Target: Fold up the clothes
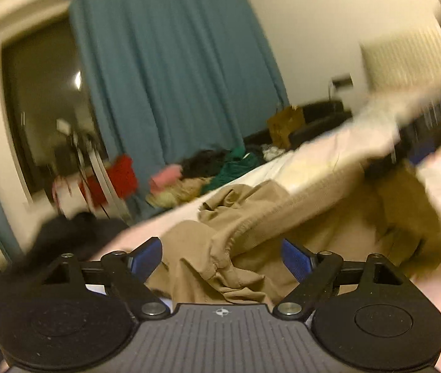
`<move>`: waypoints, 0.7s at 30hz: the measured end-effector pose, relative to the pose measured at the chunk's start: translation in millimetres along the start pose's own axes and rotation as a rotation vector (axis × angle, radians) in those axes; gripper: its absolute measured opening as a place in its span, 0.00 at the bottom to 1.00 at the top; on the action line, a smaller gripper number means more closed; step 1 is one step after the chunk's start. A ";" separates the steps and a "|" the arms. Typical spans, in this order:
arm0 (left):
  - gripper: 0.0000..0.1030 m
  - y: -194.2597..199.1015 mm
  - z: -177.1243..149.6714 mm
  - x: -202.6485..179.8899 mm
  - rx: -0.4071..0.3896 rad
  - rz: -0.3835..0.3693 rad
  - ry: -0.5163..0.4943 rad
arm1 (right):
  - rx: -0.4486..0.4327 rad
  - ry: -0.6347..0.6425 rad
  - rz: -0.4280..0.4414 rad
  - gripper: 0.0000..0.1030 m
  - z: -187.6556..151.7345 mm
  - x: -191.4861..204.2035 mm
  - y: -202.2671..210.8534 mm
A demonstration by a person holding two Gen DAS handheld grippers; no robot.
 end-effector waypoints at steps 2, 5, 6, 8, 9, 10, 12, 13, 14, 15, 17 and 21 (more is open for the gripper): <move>0.83 -9.7 -3.7 -26.7 -0.017 0.089 -0.151 | 0.002 -0.048 0.020 0.88 1.1 -5.2 0.7; 0.83 -22.9 -11.0 -67.7 -0.096 0.219 -0.404 | 0.014 -0.120 0.049 0.88 1.1 -13.7 0.9; 0.83 -28.0 -14.0 -80.6 -0.135 0.273 -0.488 | 0.019 -0.143 0.057 0.88 0.6 -16.5 1.0; 0.83 -38.6 -18.3 -97.9 -0.177 0.344 -0.579 | 0.033 -0.157 0.045 0.88 -0.2 -21.6 -1.1; 0.83 -43.6 -20.1 -104.9 -0.188 0.365 -0.608 | 0.043 -0.157 0.031 0.88 -1.4 -22.0 -3.9; 0.83 -48.0 -21.7 -110.1 -0.180 0.359 -0.628 | 0.053 -0.157 0.017 0.88 -2.6 -22.3 -6.7; 0.83 -51.8 -25.5 -116.7 -0.154 0.329 -0.655 | 0.061 -0.137 -0.007 0.88 -4.2 -20.4 -10.0; 0.83 -51.6 -27.8 -117.9 -0.141 0.312 -0.663 | 0.054 -0.109 -0.017 0.88 -4.2 -17.3 -9.7; 0.83 -51.5 -27.8 -115.8 -0.117 0.306 -0.647 | 0.047 -0.081 -0.027 0.88 -4.2 -14.1 -9.4; 0.83 -51.4 -27.7 -113.3 -0.092 0.300 -0.630 | 0.031 -0.035 -0.027 0.88 -4.5 -7.7 -7.6; 0.83 -51.1 -27.4 -108.5 -0.042 0.288 -0.594 | -0.009 0.070 -0.021 0.88 -5.3 7.7 -3.0; 0.82 -55.5 -16.3 -89.8 0.085 0.303 -0.397 | -0.048 0.303 0.004 0.87 -17.5 43.0 1.9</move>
Point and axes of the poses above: each gripper's, at about its wrist camera, not at the fingertips, and y roughly against the way its jaws point, x to its left, z to its top, the point moved 1 cm from there along -y, roughly the way its jaws point, and after that the axes turned 1 degree about z, right-handed, at the moved point
